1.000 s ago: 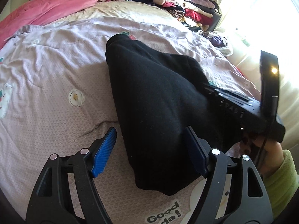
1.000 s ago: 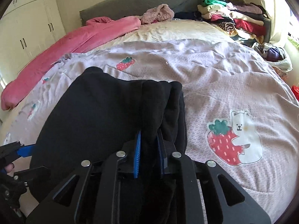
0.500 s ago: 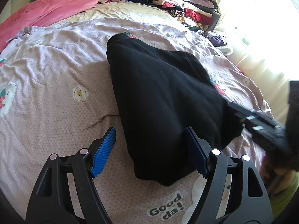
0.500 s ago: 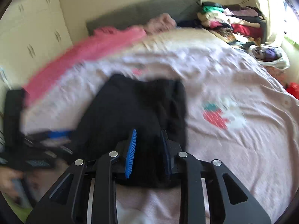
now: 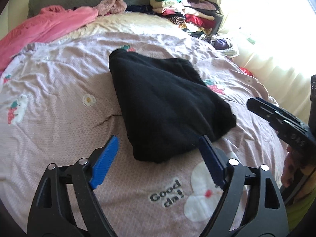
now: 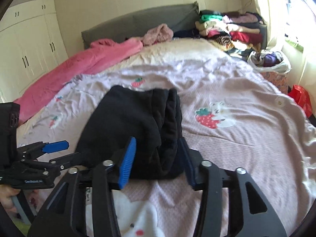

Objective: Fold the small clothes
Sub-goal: 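Withdraw both open tools from the folded sweatshirt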

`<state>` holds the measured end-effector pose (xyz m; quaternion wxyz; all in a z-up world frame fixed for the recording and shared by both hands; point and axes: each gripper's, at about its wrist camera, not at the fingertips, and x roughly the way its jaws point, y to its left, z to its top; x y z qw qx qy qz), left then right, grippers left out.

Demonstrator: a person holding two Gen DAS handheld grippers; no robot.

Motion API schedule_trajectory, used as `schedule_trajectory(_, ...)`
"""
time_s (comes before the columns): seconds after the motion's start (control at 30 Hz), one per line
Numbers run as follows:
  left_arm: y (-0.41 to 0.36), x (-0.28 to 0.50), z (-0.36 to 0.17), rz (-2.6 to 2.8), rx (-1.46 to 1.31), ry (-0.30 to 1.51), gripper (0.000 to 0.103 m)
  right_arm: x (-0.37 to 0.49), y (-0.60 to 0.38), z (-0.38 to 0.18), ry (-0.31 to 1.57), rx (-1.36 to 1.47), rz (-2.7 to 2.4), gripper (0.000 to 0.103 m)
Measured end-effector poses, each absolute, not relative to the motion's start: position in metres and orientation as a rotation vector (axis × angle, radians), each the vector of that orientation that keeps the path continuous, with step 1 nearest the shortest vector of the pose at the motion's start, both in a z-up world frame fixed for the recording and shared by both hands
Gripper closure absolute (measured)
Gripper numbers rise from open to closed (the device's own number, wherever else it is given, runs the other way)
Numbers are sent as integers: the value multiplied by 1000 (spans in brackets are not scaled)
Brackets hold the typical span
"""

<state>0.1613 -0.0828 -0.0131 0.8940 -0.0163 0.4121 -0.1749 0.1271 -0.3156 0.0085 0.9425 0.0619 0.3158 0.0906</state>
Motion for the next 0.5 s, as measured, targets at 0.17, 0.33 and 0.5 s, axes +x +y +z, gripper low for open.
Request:
schedule_trajectory(0.17,-78,137,2,-363,-21,811,9,88,-319,26,568,120,132,11)
schedule_trajectory(0.33,-71,112,8,-341,-5,790,9,61,-321,33,551,115,107,7)
schedule_trajectory(0.5,-62,91,15,-333,4,764,9,42,-321,40,540,110,88,5)
